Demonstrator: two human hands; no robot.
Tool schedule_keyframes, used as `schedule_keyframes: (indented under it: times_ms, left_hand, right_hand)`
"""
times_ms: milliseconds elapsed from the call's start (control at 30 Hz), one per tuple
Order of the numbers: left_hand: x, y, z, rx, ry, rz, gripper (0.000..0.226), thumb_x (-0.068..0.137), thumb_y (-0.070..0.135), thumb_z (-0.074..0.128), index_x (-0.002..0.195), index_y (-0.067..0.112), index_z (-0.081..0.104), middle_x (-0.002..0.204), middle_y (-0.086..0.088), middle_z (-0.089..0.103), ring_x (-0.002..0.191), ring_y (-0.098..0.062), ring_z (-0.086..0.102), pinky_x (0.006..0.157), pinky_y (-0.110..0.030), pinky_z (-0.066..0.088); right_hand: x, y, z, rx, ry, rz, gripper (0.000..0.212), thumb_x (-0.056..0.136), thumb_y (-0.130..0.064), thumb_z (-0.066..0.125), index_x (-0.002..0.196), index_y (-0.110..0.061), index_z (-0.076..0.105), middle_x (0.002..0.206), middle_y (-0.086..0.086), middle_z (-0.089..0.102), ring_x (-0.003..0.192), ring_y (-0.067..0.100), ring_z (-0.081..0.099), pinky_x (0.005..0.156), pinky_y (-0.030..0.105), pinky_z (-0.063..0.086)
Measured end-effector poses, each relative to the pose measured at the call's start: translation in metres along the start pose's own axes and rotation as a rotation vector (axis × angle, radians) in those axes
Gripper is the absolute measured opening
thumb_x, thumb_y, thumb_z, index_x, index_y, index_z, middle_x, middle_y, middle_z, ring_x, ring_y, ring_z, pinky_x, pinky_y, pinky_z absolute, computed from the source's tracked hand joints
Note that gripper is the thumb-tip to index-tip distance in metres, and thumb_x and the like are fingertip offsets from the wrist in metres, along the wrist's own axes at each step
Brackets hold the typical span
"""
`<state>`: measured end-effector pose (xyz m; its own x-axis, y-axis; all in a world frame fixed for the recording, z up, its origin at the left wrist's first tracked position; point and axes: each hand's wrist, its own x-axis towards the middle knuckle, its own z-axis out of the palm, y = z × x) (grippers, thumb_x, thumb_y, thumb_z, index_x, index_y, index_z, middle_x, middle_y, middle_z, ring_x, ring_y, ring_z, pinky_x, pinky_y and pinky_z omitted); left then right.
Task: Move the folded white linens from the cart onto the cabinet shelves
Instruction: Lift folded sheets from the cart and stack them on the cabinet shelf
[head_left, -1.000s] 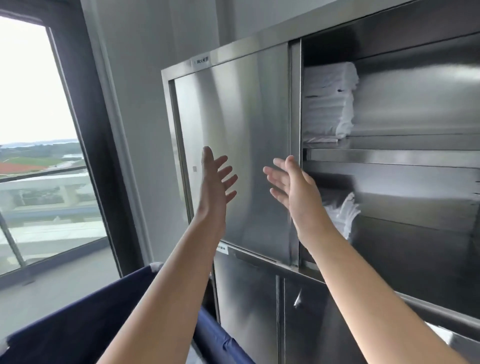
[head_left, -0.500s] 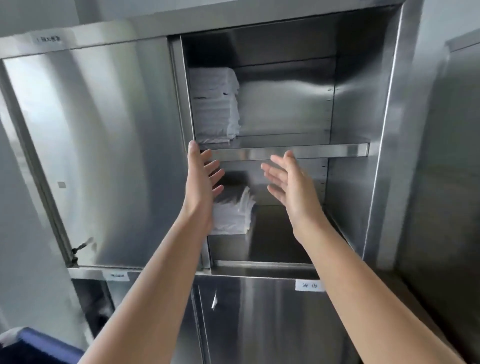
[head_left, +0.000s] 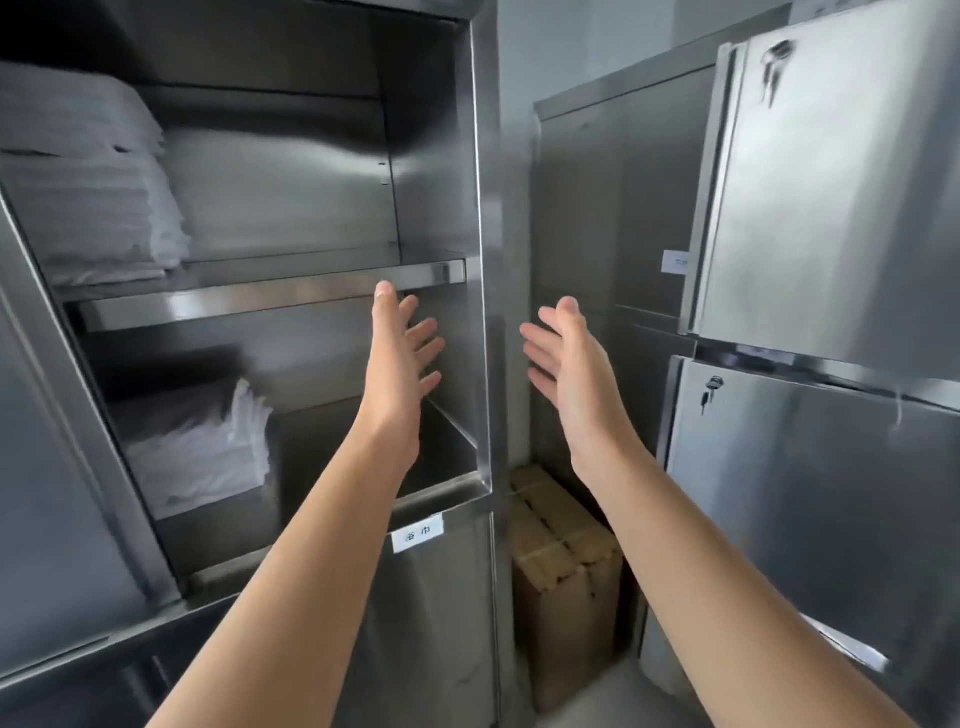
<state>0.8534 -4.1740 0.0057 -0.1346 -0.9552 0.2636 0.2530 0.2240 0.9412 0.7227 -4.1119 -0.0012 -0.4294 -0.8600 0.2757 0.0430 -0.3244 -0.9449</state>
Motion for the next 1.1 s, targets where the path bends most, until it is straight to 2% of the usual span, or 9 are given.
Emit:
schedule_keyframes:
  times_ms: [300, 467, 600, 667, 767, 800, 900, 1033, 1100]
  left_hand:
    - [-0.026, 0.006, 0.094, -0.025, -0.19, 0.003, 0.067, 0.099, 0.068, 0.021, 0.153, 0.031, 0.036, 0.155, -0.001, 0.042, 0.138, -0.016, 0.045, 0.119, -0.049, 0.028]
    - [-0.056, 0.003, 0.165, -0.037, -0.359, -0.01, 0.071, 0.098, 0.07, 0.019, 0.157, 0.031, 0.028, 0.162, -0.002, 0.029, 0.146, -0.018, 0.033, 0.122, -0.051, 0.02]
    - [-0.084, -0.001, 0.229, -0.054, -0.441, -0.027, 0.071, 0.098, 0.07, 0.02, 0.157, 0.033, 0.026, 0.164, 0.0, 0.025, 0.148, -0.017, 0.029, 0.123, -0.049, 0.018]
    - [-0.096, -0.001, 0.259, -0.059, -0.476, -0.026, 0.071, 0.097, 0.07, 0.019, 0.157, 0.032, 0.026, 0.164, 0.002, 0.024, 0.148, -0.017, 0.029, 0.123, -0.05, 0.017]
    - [-0.112, -0.004, 0.3, -0.07, -0.539, -0.019, 0.072, 0.097, 0.071, 0.019, 0.157, 0.032, 0.026, 0.163, 0.004, 0.027, 0.148, -0.016, 0.03, 0.123, -0.049, 0.018]
    - [-0.117, -0.006, 0.313, -0.076, -0.554, -0.017, 0.071, 0.097, 0.071, 0.019, 0.156, 0.033, 0.027, 0.163, 0.004, 0.028, 0.147, -0.016, 0.031, 0.122, -0.049, 0.019]
    - [-0.133, -0.013, 0.352, -0.09, -0.614, -0.01, 0.071, 0.097, 0.071, 0.019, 0.156, 0.032, 0.029, 0.162, 0.003, 0.03, 0.146, -0.016, 0.034, 0.121, -0.049, 0.021]
    - [-0.15, -0.02, 0.406, -0.136, -0.726, -0.039, 0.07, 0.097, 0.071, 0.02, 0.154, 0.034, 0.033, 0.161, 0.004, 0.032, 0.144, -0.015, 0.036, 0.121, -0.048, 0.021]
    - [-0.157, -0.022, 0.431, -0.163, -0.775, -0.049, 0.069, 0.097, 0.071, 0.021, 0.153, 0.034, 0.036, 0.159, 0.005, 0.036, 0.141, -0.013, 0.039, 0.12, -0.046, 0.022]
  right_hand:
    - [-0.016, -0.042, -0.105, -0.012, 0.181, -0.084, 0.061, 0.103, -0.056, 0.026, 0.154, -0.023, 0.033, 0.152, -0.002, 0.044, 0.139, 0.009, 0.041, 0.122, 0.042, 0.024]
    - [-0.034, -0.06, -0.173, -0.042, 0.219, -0.12, 0.064, 0.1, -0.062, 0.022, 0.157, -0.031, 0.023, 0.161, -0.007, 0.028, 0.147, 0.007, 0.026, 0.123, 0.038, 0.018]
    - [-0.049, -0.074, -0.232, -0.062, 0.278, -0.132, 0.065, 0.1, -0.064, 0.024, 0.157, -0.033, 0.02, 0.162, -0.01, 0.024, 0.148, 0.005, 0.022, 0.123, 0.036, 0.016]
    - [-0.055, -0.083, -0.26, -0.082, 0.304, -0.151, 0.068, 0.098, -0.066, 0.026, 0.157, -0.033, 0.019, 0.163, -0.01, 0.022, 0.148, 0.004, 0.02, 0.124, 0.037, 0.014]
    - [-0.063, -0.098, -0.302, -0.116, 0.363, -0.148, 0.088, 0.08, -0.076, 0.03, 0.156, -0.034, 0.021, 0.162, -0.011, 0.025, 0.147, 0.003, 0.022, 0.124, 0.039, 0.014]
    - [-0.067, -0.102, -0.315, -0.123, 0.386, -0.149, 0.089, 0.078, -0.077, 0.029, 0.156, -0.035, 0.022, 0.161, -0.012, 0.025, 0.147, 0.002, 0.023, 0.124, 0.038, 0.015]
    - [-0.085, -0.112, -0.352, -0.134, 0.432, -0.184, 0.08, 0.086, -0.077, 0.028, 0.156, -0.04, 0.017, 0.161, -0.016, 0.022, 0.146, 0.0, 0.021, 0.118, 0.029, 0.017]
    - [-0.102, -0.125, -0.397, -0.192, 0.526, -0.216, 0.094, 0.072, -0.086, 0.027, 0.155, -0.043, 0.016, 0.161, -0.019, 0.02, 0.147, 0.001, 0.019, 0.121, 0.034, 0.012]
    - [-0.109, -0.134, -0.417, -0.191, 0.586, -0.221, 0.085, 0.083, -0.083, 0.027, 0.156, -0.04, 0.017, 0.161, -0.017, 0.021, 0.147, 0.004, 0.02, 0.12, 0.033, 0.015]
